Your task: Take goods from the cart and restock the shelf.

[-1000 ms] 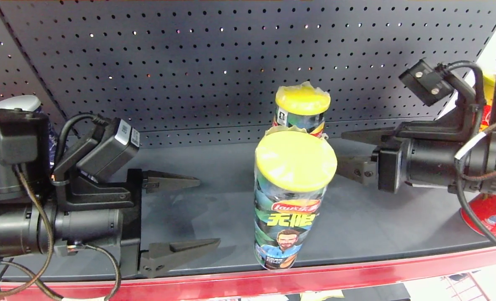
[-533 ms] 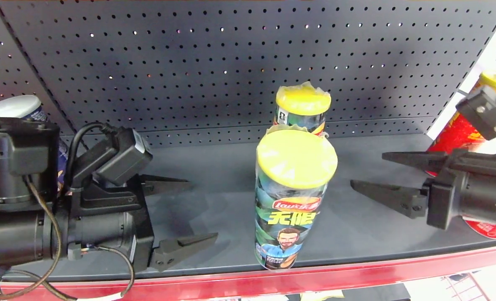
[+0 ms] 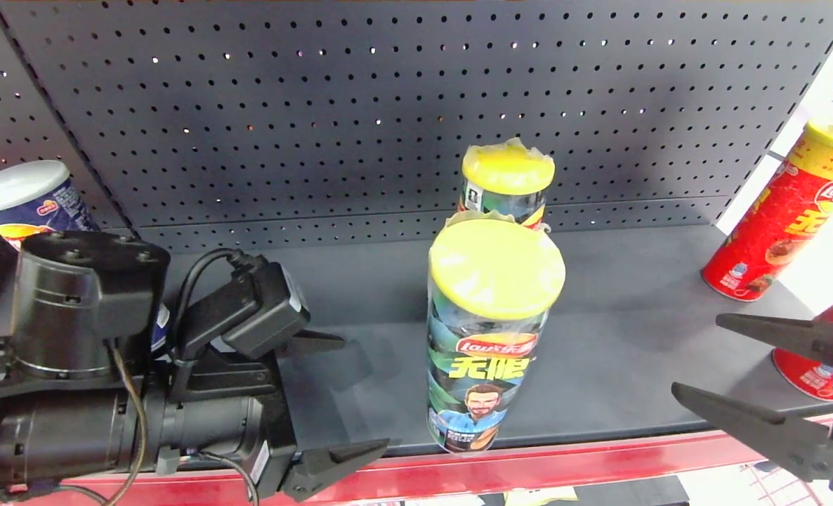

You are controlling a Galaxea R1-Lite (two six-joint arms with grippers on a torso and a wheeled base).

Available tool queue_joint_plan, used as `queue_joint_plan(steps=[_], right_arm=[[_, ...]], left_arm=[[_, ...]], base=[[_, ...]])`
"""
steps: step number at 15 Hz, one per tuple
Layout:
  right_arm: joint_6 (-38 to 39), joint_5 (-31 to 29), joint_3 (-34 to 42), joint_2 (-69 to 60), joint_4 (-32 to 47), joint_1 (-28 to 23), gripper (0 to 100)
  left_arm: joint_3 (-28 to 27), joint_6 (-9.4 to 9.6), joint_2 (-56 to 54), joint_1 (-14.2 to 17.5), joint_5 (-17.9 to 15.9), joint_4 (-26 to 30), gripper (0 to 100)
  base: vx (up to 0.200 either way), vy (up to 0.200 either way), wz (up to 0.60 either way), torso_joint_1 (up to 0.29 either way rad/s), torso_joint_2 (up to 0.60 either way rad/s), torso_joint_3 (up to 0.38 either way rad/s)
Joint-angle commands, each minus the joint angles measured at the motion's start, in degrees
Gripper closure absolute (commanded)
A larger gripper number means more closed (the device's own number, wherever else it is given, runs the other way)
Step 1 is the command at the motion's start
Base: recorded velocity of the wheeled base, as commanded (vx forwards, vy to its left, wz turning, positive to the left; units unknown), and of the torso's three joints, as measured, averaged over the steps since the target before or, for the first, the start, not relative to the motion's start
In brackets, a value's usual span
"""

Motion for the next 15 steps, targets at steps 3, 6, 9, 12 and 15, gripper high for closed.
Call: queue_joint_plan(steps=[3,6,9,12,15], right_arm=[[-0.01,-0.08,-0.27,-1.48,-0.12,-0.21,0],[0.07,-1.22,-0.44,-1.48,-0.12,-0.30,0],[0.07,-1.22,-0.62,-1.48,-0.12,-0.30,0],[0.07,-1.22,-0.97,-1.31,-0.12,-0.21,0],[0.07,-1.22,-2.38,-0.78,-0.12,-0.21,0]], left_arm=[[-0.24,1.00,2.56,-0.07,0.07,-0.04,0],[-1.39,2.50,4.75,-0.15,1.83,-0.12,0],[-1.83,2.67,5.98,-0.59,2.10,-0.12,0],[-2.70,2.67,7.04,-0.68,2.10,-0.21,0],[-4.37,2.67,8.88,-1.38,2.18,-0.30,0]], base=[[0.000,0.000,0.00,0.000,0.00,0.000],[0.000,0.000,0.00,0.000,0.00,0.000],[0.000,0.000,0.00,0.000,0.00,0.000],[0.000,0.000,0.00,0.000,0.00,0.000],[0.000,0.000,0.00,0.000,0.00,0.000]])
